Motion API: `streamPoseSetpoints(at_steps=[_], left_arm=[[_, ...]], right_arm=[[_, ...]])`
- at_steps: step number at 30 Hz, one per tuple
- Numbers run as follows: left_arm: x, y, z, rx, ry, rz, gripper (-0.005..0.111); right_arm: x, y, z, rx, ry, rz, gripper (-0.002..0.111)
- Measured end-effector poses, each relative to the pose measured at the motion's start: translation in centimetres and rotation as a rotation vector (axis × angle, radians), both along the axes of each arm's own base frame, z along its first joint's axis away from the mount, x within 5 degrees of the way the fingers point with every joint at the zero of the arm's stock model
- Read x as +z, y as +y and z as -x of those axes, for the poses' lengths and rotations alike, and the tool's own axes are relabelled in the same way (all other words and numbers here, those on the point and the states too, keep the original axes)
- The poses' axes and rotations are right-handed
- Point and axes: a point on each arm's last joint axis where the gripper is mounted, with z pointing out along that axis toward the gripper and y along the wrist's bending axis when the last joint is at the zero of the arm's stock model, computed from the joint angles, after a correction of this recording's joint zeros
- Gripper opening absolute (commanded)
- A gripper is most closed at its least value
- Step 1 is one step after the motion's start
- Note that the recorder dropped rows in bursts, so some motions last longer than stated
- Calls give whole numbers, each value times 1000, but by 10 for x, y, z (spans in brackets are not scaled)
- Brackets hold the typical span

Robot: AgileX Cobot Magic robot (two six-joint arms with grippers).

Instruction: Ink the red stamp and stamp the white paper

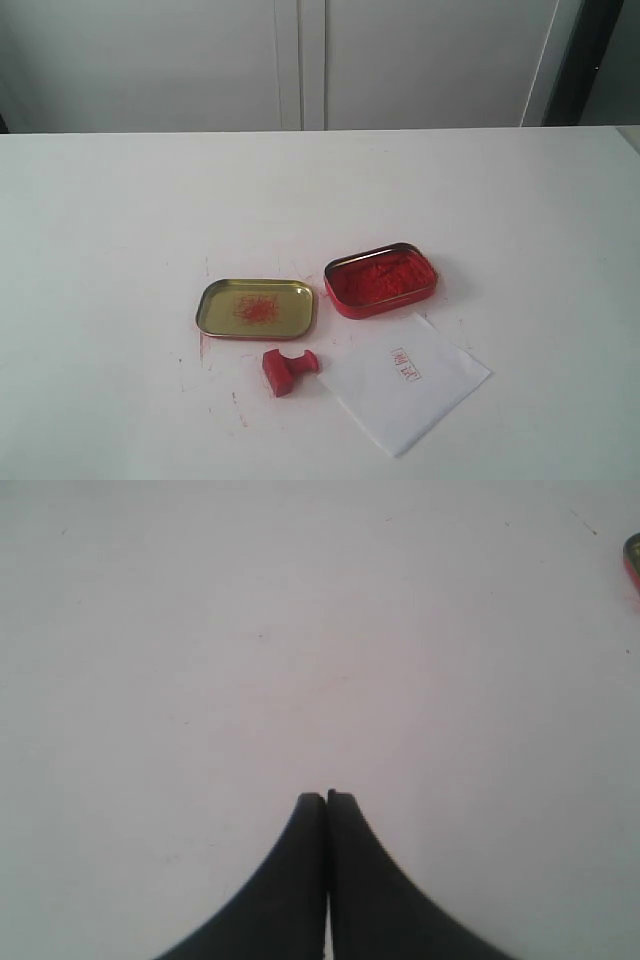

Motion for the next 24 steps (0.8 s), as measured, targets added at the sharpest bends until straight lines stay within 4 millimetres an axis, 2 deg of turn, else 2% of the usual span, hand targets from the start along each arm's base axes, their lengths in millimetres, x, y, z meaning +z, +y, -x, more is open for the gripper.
streamPoseSetpoints(at_steps=[24], left_arm=[[0, 0, 0, 0, 0, 0, 0]], right_arm=[[-1, 0, 0, 0, 9, 1, 0]])
